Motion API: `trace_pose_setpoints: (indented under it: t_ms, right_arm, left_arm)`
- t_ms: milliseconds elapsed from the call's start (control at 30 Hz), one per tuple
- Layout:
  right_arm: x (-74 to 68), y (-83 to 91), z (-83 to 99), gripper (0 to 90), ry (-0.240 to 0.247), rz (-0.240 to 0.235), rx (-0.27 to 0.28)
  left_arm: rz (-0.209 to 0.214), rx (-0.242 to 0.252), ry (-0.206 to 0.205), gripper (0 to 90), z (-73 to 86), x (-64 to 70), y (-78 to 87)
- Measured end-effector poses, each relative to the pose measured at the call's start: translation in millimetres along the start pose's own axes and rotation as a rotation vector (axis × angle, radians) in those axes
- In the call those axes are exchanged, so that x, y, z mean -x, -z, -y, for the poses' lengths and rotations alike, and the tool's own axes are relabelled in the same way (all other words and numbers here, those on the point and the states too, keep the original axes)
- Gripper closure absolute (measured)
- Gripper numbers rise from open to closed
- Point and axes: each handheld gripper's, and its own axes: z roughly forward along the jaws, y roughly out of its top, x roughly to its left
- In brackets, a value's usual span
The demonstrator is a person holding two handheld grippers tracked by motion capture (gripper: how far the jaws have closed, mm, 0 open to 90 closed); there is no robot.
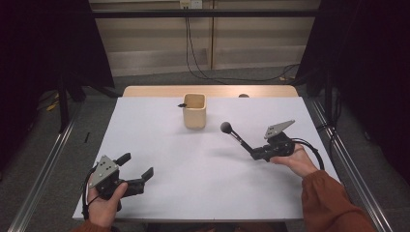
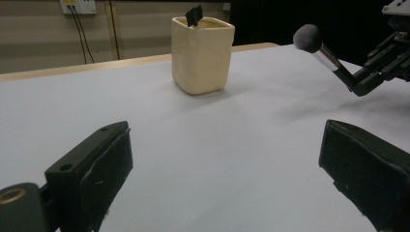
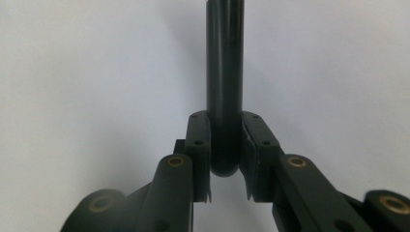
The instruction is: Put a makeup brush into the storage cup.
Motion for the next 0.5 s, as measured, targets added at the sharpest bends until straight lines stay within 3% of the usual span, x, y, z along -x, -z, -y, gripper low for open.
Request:
trace_pose_setpoints:
  t_ms: [267, 500]
  right_arm:
    - [-2.0, -0.4, 10.7, 75.7, -0.083, 0.107, 0.110]
    - [-3.2, 6.0, 19.9, 75.7, -0.130, 0.131, 0.227]
  left_arm:
    - [0.002, -0.007, -0.015, 4.9, -0.5, 1.8, -1.5]
    - [0.000, -0.003, -0.010, 4.9, -1.0, 1.3, -3.2]
